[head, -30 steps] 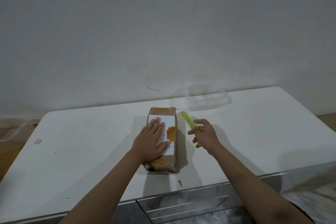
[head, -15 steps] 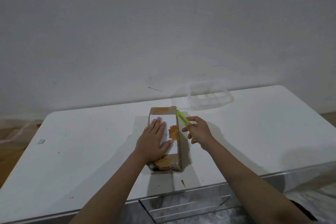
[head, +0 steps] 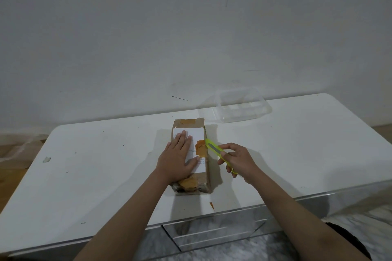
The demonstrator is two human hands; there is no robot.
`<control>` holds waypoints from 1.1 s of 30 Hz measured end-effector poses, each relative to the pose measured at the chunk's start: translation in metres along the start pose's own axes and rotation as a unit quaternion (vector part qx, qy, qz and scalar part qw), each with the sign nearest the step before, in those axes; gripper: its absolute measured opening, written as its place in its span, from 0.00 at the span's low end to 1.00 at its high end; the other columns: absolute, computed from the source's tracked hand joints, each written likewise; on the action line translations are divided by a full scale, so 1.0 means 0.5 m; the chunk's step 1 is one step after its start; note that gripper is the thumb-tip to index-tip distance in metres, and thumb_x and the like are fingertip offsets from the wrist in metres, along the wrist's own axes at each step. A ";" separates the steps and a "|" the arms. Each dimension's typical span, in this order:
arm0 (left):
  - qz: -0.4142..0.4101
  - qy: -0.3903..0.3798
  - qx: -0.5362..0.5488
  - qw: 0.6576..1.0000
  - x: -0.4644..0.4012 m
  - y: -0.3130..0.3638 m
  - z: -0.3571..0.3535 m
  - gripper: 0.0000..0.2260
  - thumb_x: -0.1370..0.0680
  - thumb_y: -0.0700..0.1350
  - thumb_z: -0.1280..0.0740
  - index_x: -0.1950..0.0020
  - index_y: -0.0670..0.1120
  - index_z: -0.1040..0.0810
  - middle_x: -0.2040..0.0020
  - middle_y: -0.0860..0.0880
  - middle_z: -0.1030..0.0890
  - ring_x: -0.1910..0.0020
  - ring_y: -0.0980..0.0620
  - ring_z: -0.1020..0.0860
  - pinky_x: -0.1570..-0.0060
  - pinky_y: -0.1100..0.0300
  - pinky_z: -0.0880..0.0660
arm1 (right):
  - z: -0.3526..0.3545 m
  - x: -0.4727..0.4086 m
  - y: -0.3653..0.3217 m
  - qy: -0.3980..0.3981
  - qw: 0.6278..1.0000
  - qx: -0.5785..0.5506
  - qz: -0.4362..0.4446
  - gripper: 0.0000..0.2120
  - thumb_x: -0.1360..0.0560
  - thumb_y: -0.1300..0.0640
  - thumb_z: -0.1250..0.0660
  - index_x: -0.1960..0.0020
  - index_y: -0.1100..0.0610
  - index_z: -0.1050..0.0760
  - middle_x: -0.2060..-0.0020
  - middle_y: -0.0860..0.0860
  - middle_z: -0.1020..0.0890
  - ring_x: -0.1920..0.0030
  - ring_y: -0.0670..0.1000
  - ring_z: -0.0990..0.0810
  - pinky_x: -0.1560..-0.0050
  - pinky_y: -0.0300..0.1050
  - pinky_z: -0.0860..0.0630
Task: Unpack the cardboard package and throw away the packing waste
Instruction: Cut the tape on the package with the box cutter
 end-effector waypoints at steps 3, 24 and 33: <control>0.000 0.001 -0.011 1.000 -0.003 -0.004 0.005 0.41 0.30 0.69 0.59 0.22 0.48 0.54 0.22 0.49 0.57 0.23 0.51 0.58 0.28 0.52 0.55 | 0.004 0.008 -0.002 -0.005 1.000 0.001 0.007 0.08 0.22 0.59 0.37 0.44 0.55 0.24 0.65 0.55 0.17 0.76 0.50 0.28 0.79 0.38 0.34; -0.002 -0.008 -0.028 1.000 -0.009 -0.013 0.003 0.41 0.29 0.69 0.60 0.22 0.48 0.54 0.22 0.48 0.57 0.23 0.49 0.58 0.27 0.52 0.54 | 0.009 0.024 -0.035 0.005 0.998 0.061 0.007 0.07 0.24 0.59 0.36 0.47 0.54 0.24 0.68 0.54 0.17 0.80 0.47 0.32 0.77 0.37 0.37; 0.003 -0.014 -0.017 1.000 -0.012 -0.011 0.003 0.42 0.31 0.70 0.60 0.22 0.47 0.53 0.22 0.48 0.56 0.23 0.49 0.57 0.27 0.51 0.54 | 0.008 0.049 -0.036 0.024 0.997 0.072 0.013 0.09 0.24 0.60 0.36 0.44 0.56 0.25 0.67 0.56 0.18 0.80 0.45 0.30 0.80 0.34 0.36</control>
Point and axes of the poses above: each hand's wrist, its own x-axis away from the middle knuckle, its own z-axis out of the back of the hand, y = z × x, the point moved 7 cm from there along -x, towards the middle knuckle
